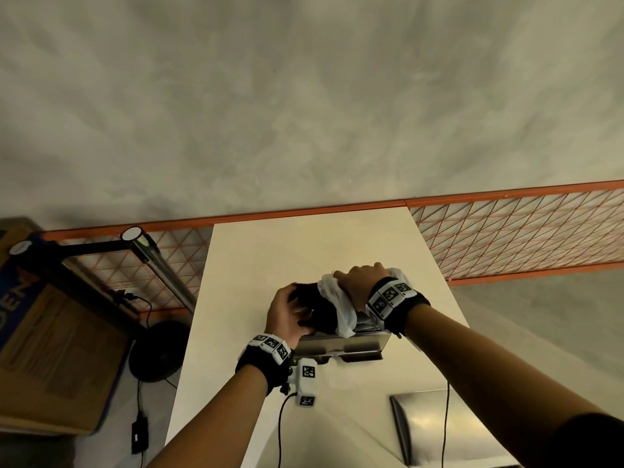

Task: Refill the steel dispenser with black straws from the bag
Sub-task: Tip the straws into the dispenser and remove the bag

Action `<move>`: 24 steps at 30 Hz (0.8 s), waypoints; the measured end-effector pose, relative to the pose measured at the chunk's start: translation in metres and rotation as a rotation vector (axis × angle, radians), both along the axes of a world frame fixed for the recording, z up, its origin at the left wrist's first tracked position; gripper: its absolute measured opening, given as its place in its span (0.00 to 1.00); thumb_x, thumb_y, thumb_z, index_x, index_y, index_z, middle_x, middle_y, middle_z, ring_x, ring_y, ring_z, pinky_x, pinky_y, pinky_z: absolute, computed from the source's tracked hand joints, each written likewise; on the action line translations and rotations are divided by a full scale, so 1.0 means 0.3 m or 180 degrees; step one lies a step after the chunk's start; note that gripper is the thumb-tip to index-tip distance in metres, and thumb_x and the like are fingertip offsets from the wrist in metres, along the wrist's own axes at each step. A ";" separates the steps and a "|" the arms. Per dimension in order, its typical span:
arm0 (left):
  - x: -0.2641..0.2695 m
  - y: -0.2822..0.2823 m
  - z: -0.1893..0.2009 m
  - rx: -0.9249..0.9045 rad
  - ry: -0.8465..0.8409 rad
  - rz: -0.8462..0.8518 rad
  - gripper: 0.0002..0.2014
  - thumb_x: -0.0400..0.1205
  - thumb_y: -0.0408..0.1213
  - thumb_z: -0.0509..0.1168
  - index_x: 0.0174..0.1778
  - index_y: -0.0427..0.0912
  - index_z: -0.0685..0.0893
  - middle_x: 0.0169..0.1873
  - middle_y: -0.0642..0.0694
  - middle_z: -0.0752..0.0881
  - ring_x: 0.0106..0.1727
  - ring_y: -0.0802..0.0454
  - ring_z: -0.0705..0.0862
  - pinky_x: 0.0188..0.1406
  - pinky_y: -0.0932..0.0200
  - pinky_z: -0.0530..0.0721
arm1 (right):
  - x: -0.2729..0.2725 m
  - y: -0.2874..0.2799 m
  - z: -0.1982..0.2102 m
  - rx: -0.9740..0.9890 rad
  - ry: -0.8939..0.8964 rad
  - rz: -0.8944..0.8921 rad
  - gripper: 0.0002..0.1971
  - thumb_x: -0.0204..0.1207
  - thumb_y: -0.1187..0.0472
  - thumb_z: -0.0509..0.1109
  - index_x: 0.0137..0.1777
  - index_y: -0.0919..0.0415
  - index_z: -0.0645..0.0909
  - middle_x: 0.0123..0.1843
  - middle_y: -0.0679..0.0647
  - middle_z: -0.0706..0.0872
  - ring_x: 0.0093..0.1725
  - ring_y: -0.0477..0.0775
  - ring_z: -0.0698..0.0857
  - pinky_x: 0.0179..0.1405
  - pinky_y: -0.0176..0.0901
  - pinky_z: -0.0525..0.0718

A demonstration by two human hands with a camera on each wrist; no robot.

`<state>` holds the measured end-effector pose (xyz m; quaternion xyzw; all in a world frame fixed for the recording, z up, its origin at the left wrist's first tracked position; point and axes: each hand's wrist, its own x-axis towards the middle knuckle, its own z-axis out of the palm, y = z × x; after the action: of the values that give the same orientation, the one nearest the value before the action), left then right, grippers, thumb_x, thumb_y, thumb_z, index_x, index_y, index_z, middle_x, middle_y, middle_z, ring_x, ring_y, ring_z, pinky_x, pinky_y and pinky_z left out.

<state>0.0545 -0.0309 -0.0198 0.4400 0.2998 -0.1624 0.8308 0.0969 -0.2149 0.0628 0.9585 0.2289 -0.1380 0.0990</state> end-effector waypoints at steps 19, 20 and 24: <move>0.222 -0.013 -0.422 0.1229 0.0347 -0.0754 0.25 0.68 0.59 0.76 0.52 0.42 0.94 0.56 0.36 0.92 0.57 0.33 0.90 0.63 0.31 0.86 | -0.127 -0.336 -0.015 0.3476 0.0012 -0.1381 0.37 0.70 0.28 0.67 0.79 0.34 0.66 0.79 0.45 0.72 0.75 0.46 0.72 0.70 0.48 0.70; 0.226 -0.011 -0.426 0.1262 0.0414 -0.0757 0.28 0.65 0.61 0.77 0.53 0.42 0.94 0.55 0.36 0.92 0.57 0.33 0.89 0.63 0.31 0.86 | -0.143 -0.340 -0.052 0.3628 0.0174 -0.1492 0.39 0.68 0.27 0.69 0.80 0.32 0.64 0.80 0.44 0.70 0.75 0.45 0.70 0.69 0.48 0.70; 0.154 -0.042 -0.239 0.1019 0.0329 -0.0747 0.27 0.70 0.58 0.73 0.55 0.40 0.91 0.51 0.38 0.92 0.56 0.37 0.90 0.66 0.33 0.86 | -0.167 -0.308 -0.188 0.3692 0.0409 -0.1730 0.47 0.61 0.27 0.75 0.80 0.32 0.60 0.80 0.48 0.69 0.75 0.49 0.71 0.70 0.52 0.75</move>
<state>0.1007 -0.0435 -0.0915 0.5894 0.3107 -0.2307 0.7091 0.0466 -0.3072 0.0064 0.8700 0.0208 -0.0691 -0.4878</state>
